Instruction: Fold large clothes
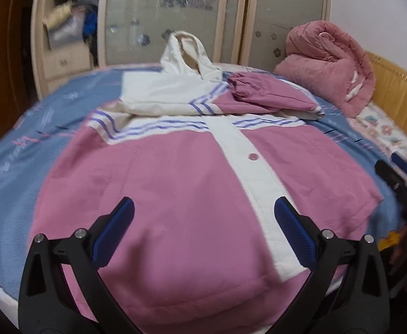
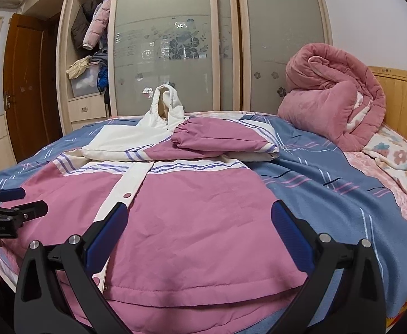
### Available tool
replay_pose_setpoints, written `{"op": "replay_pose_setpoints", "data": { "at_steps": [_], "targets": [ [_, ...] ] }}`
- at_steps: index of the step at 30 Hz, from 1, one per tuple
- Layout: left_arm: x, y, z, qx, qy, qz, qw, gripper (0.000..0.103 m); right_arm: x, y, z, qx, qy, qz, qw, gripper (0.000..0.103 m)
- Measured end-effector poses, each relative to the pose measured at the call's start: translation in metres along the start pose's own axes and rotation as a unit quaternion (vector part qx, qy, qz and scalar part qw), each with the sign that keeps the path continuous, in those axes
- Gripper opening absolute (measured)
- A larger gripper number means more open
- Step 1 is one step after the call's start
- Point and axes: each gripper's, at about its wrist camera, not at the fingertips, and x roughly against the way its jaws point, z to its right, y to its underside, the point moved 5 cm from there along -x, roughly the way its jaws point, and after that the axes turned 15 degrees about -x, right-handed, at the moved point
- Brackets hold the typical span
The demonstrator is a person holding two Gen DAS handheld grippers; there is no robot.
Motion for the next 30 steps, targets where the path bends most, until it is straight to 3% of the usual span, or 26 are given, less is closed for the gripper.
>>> {"op": "replay_pose_setpoints", "data": {
  "at_steps": [4,8,17,22,25,30],
  "targets": [
    [-0.011,-0.023,-0.008,0.035,0.065,-0.018,0.9971,0.101,0.002,-0.003,0.006,-0.007,-0.006,-0.003,1.000,0.102],
    [-0.033,-0.071,-0.010,0.008,0.087,-0.019,0.9960,0.101,-0.001,-0.004,0.017,-0.027,-0.010,-0.023,0.999,0.102],
    [-0.172,-0.184,0.007,-0.050,0.120,-0.063,0.9895,0.101,-0.002,-0.007,0.026,-0.052,-0.028,-0.036,0.998,0.102],
    [-0.252,-0.223,0.014,-0.028,0.115,-0.086,0.9892,0.099,-0.003,-0.007,0.028,-0.058,-0.038,-0.044,0.997,0.102],
    [-0.287,-0.231,0.013,0.000,0.112,-0.109,0.9877,0.089,-0.003,-0.009,0.030,-0.064,-0.044,-0.046,0.996,0.102],
    [-0.326,-0.241,0.020,-0.016,0.091,-0.132,0.9870,0.077,-0.004,-0.013,0.033,-0.075,-0.056,-0.049,0.994,0.102]
  ]
}}
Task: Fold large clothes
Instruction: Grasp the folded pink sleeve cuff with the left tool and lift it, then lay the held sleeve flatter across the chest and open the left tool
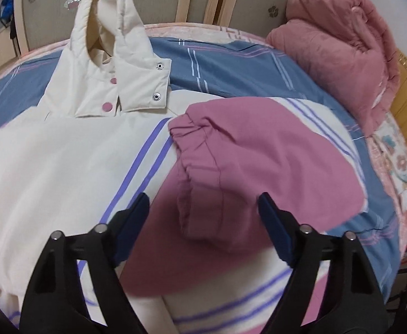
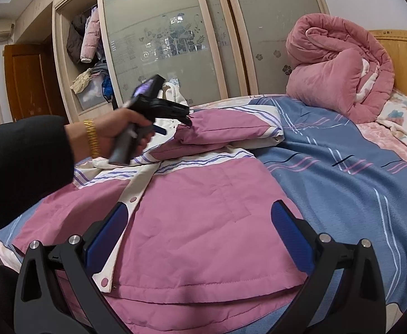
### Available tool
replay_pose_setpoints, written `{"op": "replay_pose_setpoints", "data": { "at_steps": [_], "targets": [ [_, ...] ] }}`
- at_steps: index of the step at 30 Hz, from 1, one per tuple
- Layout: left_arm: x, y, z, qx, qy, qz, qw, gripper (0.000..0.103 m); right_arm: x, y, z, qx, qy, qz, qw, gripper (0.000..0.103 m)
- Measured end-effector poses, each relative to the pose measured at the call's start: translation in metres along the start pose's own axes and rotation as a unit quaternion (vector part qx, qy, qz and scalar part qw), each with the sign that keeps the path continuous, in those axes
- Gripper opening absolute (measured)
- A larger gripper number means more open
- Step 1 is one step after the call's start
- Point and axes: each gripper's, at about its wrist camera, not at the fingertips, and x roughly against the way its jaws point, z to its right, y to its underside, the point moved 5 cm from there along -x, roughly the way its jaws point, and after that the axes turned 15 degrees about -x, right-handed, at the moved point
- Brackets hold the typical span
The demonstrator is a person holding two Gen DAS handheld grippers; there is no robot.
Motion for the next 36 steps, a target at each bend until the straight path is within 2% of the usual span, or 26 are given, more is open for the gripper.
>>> {"op": "replay_pose_setpoints", "data": {
  "at_steps": [1,4,6,7,8,12,15,17,20,22,24,25,28,31,34,36],
  "targets": [
    [-0.003,-0.002,0.001,0.001,0.003,-0.001,1.0000,0.069,0.000,0.000,0.000,-0.001,-0.001,0.000,1.000,0.102],
    [-0.011,-0.005,0.010,0.003,0.018,-0.002,0.9998,0.031,-0.002,-0.002,0.002,-0.006,-0.003,-0.002,1.000,0.102],
    [-0.012,-0.005,0.018,-0.012,0.011,-0.007,0.9998,0.022,-0.001,-0.003,0.004,-0.009,-0.001,-0.002,1.000,0.102],
    [-0.011,-0.005,0.022,-0.017,0.022,-0.005,0.9996,0.012,-0.001,-0.003,0.005,-0.012,-0.001,-0.001,1.000,0.102],
    [-0.008,-0.006,0.025,-0.021,0.025,0.000,0.9995,0.011,-0.001,-0.003,0.005,-0.013,0.000,-0.002,1.000,0.102],
    [0.022,-0.012,0.026,-0.033,-0.010,0.048,0.9983,0.010,-0.003,-0.002,0.006,-0.015,0.007,-0.006,1.000,0.102],
    [0.061,-0.023,0.037,-0.097,-0.055,0.093,0.9895,0.010,-0.006,0.001,0.003,-0.008,0.014,-0.008,1.000,0.102],
    [0.085,-0.031,0.040,-0.115,-0.072,0.109,0.9847,0.010,-0.008,0.003,0.001,-0.004,0.018,-0.010,1.000,0.102],
    [0.127,-0.043,0.027,-0.103,-0.085,0.127,0.9828,0.010,-0.013,0.006,-0.004,0.005,0.023,-0.015,1.000,0.102],
    [0.157,-0.046,0.012,-0.108,-0.123,0.142,0.9763,0.010,-0.016,0.009,-0.006,0.009,0.025,-0.019,0.999,0.102],
    [0.182,-0.043,-0.007,-0.131,-0.181,0.145,0.9638,0.010,-0.018,0.010,-0.008,0.013,0.027,-0.022,0.999,0.102],
    [0.190,-0.039,-0.018,-0.129,-0.194,0.142,0.9622,0.010,-0.019,0.011,-0.009,0.016,0.028,-0.022,0.999,0.102],
    [0.203,-0.015,-0.071,-0.089,-0.208,0.111,0.9678,0.010,-0.020,0.013,-0.008,0.017,0.030,-0.025,0.999,0.102],
    [0.187,0.020,-0.113,-0.077,-0.232,0.062,0.9677,0.012,-0.022,0.014,-0.008,0.018,0.031,-0.031,0.999,0.102],
    [0.149,0.065,-0.141,-0.065,-0.215,0.001,0.9744,0.020,-0.023,0.016,-0.010,0.021,0.031,-0.034,0.999,0.102],
    [0.128,0.089,-0.150,-0.055,-0.214,-0.021,0.9750,0.034,-0.024,0.017,-0.011,0.024,0.031,-0.036,0.999,0.102]
  ]
}}
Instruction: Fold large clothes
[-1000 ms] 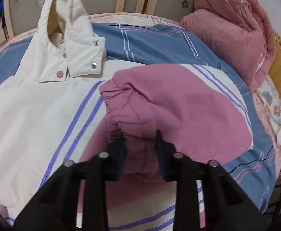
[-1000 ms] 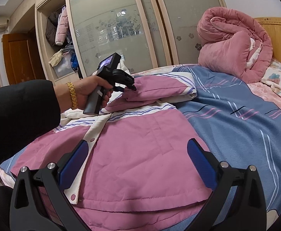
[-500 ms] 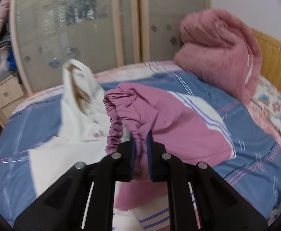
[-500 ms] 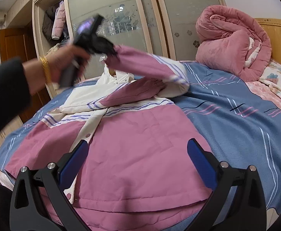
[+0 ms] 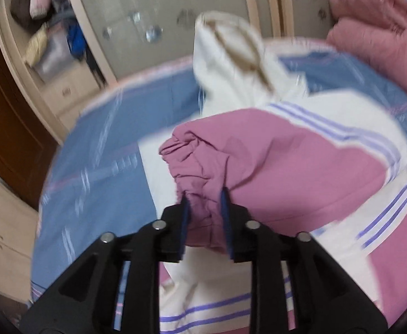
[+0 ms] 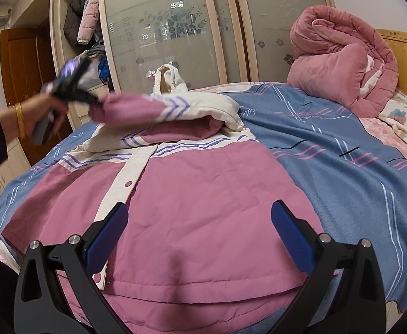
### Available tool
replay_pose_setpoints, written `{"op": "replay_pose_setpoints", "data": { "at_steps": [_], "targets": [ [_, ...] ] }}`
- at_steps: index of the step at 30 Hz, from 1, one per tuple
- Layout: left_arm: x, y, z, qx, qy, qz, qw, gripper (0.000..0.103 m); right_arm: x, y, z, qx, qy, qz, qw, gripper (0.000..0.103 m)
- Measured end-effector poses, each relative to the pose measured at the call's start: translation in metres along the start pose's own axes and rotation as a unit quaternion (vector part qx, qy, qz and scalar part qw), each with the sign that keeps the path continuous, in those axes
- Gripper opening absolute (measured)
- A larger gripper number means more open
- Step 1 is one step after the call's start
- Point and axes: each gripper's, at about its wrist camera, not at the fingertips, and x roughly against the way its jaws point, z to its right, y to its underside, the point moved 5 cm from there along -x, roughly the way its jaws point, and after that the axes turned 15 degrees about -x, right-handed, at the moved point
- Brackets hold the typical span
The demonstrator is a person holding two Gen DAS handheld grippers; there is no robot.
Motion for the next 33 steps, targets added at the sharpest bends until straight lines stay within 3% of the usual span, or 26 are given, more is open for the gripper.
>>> {"op": "replay_pose_setpoints", "data": {
  "at_steps": [1,2,3,4,7,9,10,12,16,17,19,22,28,30,33],
  "targets": [
    [-0.012,0.012,0.000,0.003,-0.017,-0.012,0.9998,0.054,-0.001,0.001,-0.001,0.001,0.000,-0.002,1.000,0.102],
    [-0.020,0.020,0.000,0.006,-0.040,-0.021,0.9990,0.084,-0.001,0.001,-0.002,0.001,-0.001,-0.003,1.000,0.102],
    [-0.026,0.029,-0.003,0.009,-0.063,-0.026,0.9976,0.097,-0.001,0.002,-0.003,0.002,-0.001,-0.004,1.000,0.102],
    [-0.029,0.034,-0.004,0.013,-0.071,-0.025,0.9971,0.101,-0.002,0.002,-0.004,0.003,-0.002,-0.004,1.000,0.102],
    [-0.034,0.047,-0.015,0.055,-0.034,-0.030,0.9975,0.101,-0.003,0.004,-0.008,0.007,-0.004,-0.006,1.000,0.102],
    [-0.018,0.050,-0.026,0.082,-0.031,-0.015,0.9961,0.101,-0.004,0.004,-0.010,0.009,-0.004,-0.005,1.000,0.102],
    [-0.007,0.051,-0.029,0.085,-0.040,-0.006,0.9956,0.101,-0.004,0.004,-0.010,0.010,-0.004,-0.006,1.000,0.102],
    [0.031,0.057,-0.031,0.073,-0.099,0.019,0.9922,0.101,-0.004,0.004,-0.010,0.011,-0.004,-0.004,1.000,0.102],
    [0.111,0.091,-0.013,0.083,-0.121,0.095,0.9846,0.101,0.000,0.003,-0.005,0.009,-0.003,0.000,1.000,0.102],
    [0.128,0.102,-0.007,0.095,-0.117,0.108,0.9827,0.101,0.001,0.003,-0.003,0.008,-0.002,0.001,1.000,0.102],
    [0.161,0.137,0.019,0.120,-0.074,0.130,0.9815,0.101,0.004,0.002,0.001,0.006,-0.001,0.005,1.000,0.102],
    [0.187,0.181,0.064,0.131,-0.012,0.128,0.9831,0.101,0.010,0.004,0.003,0.009,-0.003,0.009,1.000,0.102],
    [0.213,0.228,0.127,0.139,0.010,0.147,0.9792,0.101,0.019,0.007,-0.003,0.030,-0.006,0.029,0.999,0.102],
    [0.211,0.236,0.146,0.111,-0.005,0.146,0.9830,0.101,0.017,0.008,-0.006,0.034,-0.002,0.028,0.999,0.102],
    [0.202,0.237,0.154,0.090,-0.001,0.142,0.9857,0.101,0.013,0.011,-0.011,0.041,0.001,0.022,0.999,0.102]
  ]
}}
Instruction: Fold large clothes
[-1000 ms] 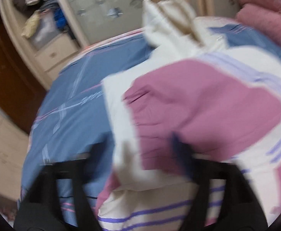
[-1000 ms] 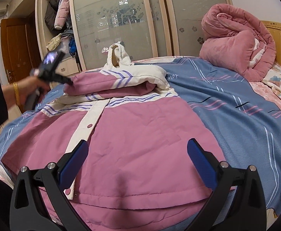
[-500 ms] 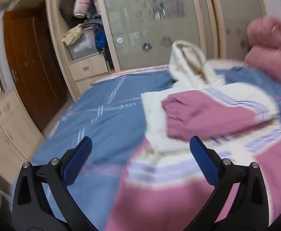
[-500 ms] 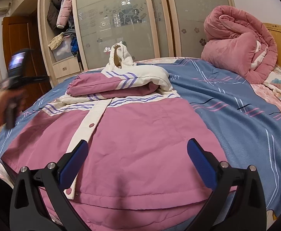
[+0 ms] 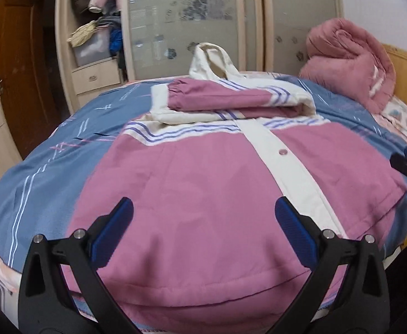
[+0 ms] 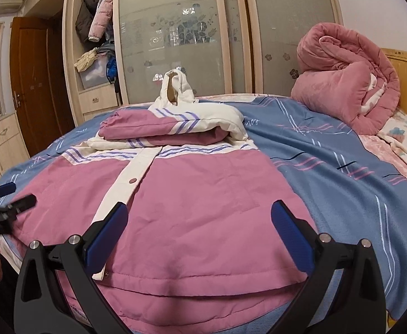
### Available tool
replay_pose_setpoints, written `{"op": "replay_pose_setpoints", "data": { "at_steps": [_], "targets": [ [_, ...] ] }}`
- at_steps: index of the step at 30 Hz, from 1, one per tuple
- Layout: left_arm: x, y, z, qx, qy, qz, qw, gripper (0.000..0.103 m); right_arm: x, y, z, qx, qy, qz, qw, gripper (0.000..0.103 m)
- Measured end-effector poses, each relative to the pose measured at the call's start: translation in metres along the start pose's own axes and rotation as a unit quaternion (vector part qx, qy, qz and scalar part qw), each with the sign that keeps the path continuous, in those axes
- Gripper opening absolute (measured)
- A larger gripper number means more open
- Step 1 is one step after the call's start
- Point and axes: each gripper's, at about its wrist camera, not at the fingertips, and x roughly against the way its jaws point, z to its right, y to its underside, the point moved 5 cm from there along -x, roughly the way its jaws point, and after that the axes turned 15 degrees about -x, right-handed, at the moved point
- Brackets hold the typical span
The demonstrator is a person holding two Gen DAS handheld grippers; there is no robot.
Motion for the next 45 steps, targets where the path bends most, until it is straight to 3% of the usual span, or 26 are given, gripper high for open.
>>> {"op": "replay_pose_setpoints", "data": {
  "at_steps": [15,45],
  "targets": [
    [-0.004,0.002,-0.001,0.008,0.020,0.004,0.9998,0.101,-0.007,0.006,-0.014,0.015,0.002,-0.008,1.000,0.102],
    [-0.009,0.002,0.006,0.001,0.024,0.003,0.9997,0.101,-0.008,0.004,-0.009,0.005,0.003,-0.009,1.000,0.102]
  ]
}}
